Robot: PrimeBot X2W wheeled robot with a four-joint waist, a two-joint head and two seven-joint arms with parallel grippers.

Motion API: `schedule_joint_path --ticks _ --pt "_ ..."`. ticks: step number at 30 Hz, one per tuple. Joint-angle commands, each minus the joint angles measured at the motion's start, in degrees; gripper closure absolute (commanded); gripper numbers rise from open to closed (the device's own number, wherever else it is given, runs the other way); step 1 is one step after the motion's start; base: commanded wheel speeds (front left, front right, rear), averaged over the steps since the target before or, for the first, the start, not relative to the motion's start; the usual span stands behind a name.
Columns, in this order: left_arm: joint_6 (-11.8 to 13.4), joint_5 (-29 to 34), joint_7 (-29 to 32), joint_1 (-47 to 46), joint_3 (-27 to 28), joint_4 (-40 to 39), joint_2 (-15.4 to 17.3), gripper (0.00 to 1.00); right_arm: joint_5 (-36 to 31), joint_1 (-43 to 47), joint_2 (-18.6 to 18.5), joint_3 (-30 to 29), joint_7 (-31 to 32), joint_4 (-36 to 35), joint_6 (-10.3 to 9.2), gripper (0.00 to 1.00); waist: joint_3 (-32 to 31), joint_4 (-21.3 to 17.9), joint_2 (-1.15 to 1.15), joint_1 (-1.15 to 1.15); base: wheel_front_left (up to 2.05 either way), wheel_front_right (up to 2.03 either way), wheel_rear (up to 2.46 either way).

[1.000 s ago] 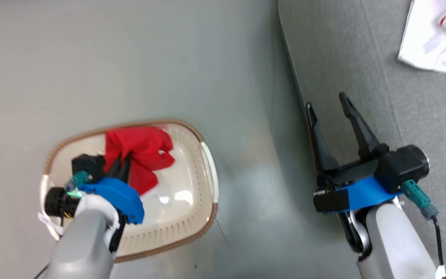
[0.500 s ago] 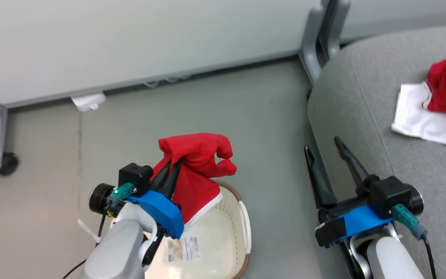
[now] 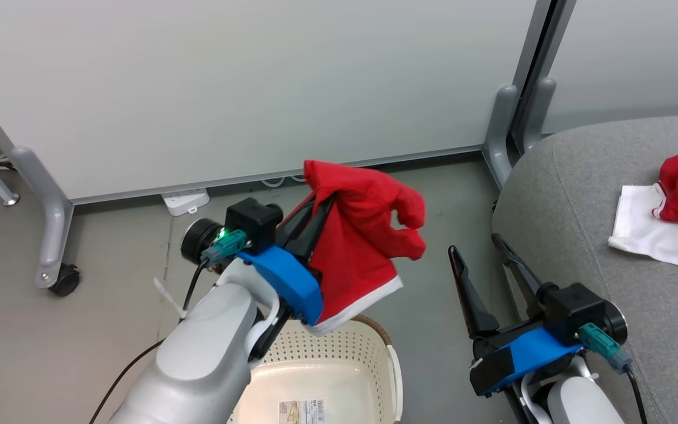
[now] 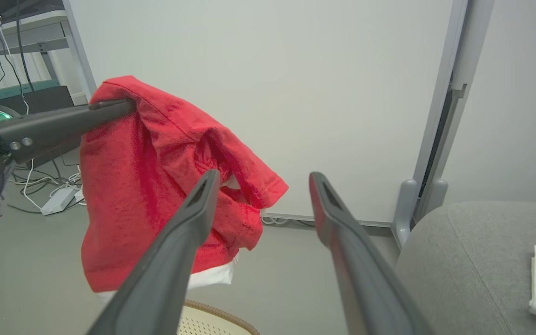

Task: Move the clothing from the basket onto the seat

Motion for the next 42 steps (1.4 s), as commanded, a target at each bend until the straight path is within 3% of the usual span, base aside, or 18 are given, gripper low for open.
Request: schedule_joint_path --ticks 1,22,42 --pt "-0.2 -1.0 0.3 -1.5 -1.0 -0.2 0.0 1.0 0.3 0.8 0.0 0.4 0.1 0.3 -0.06 0.0 -0.5 0.3 0.0 0.01 0.0 0.0 0.0" --pt "-0.3 -5.7 -0.4 -4.8 -7.7 2.4 -0.2 1.0 1.4 -3.5 -0.3 5.2 1.1 4.9 -0.06 0.0 -0.6 -0.4 0.0 0.01 0.0 0.0 0.0" --pt "-0.3 -9.1 -0.7 -5.8 -12.8 0.6 -0.7 1.0 11.7 -21.2 -0.7 16.5 3.0 29.5 -0.06 0.0 0.2 1.0 0.0 0.01 0.0 0.0 0.0"
